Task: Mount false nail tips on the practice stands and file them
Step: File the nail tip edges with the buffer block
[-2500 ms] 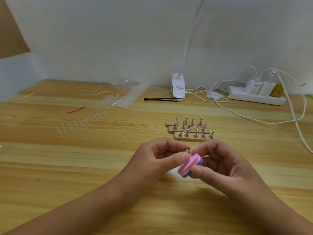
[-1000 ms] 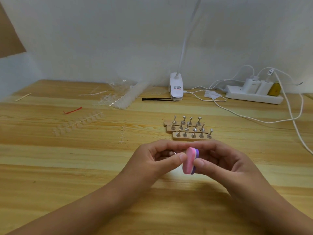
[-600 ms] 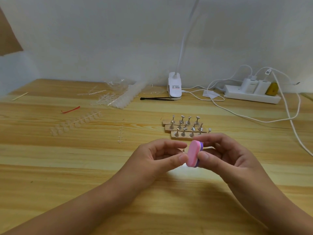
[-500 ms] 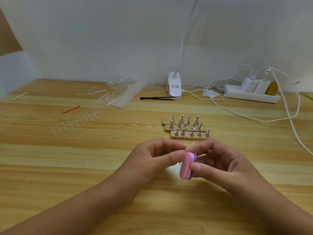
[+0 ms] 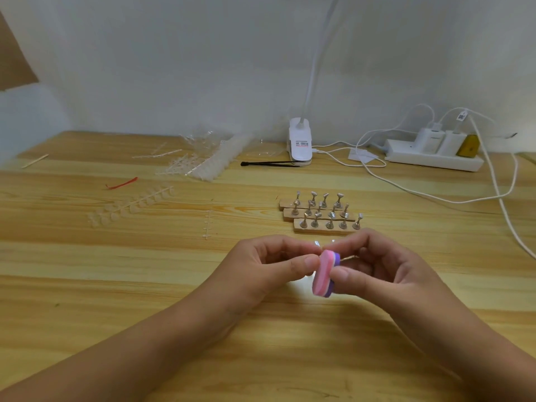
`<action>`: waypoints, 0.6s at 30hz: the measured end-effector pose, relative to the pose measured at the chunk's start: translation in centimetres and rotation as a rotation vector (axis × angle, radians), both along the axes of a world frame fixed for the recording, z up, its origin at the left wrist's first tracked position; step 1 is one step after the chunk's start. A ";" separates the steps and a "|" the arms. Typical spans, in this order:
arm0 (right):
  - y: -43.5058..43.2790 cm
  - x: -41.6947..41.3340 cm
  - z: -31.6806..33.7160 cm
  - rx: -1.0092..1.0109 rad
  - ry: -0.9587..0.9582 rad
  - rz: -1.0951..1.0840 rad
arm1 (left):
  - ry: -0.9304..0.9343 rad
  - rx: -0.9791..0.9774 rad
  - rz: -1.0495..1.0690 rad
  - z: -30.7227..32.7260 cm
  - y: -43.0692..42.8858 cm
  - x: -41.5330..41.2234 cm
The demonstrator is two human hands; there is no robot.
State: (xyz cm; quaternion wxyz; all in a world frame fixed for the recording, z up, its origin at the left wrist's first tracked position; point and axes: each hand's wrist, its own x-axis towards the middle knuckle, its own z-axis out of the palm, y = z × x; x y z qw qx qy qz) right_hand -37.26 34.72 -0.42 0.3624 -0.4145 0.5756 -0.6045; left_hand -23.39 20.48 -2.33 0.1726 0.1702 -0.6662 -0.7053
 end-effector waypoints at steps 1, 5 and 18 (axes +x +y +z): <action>0.0 0.0 0.0 -0.004 -0.001 -0.006 | 0.000 0.001 0.002 0.0 0.0 0.0; 0.0 -0.3 0.1 -0.021 0.002 -0.044 | -0.014 -0.013 0.001 0.0 0.0 0.0; 0.2 -1.2 0.1 0.033 0.082 0.037 | -0.040 -0.027 -0.020 0.1 0.0 0.0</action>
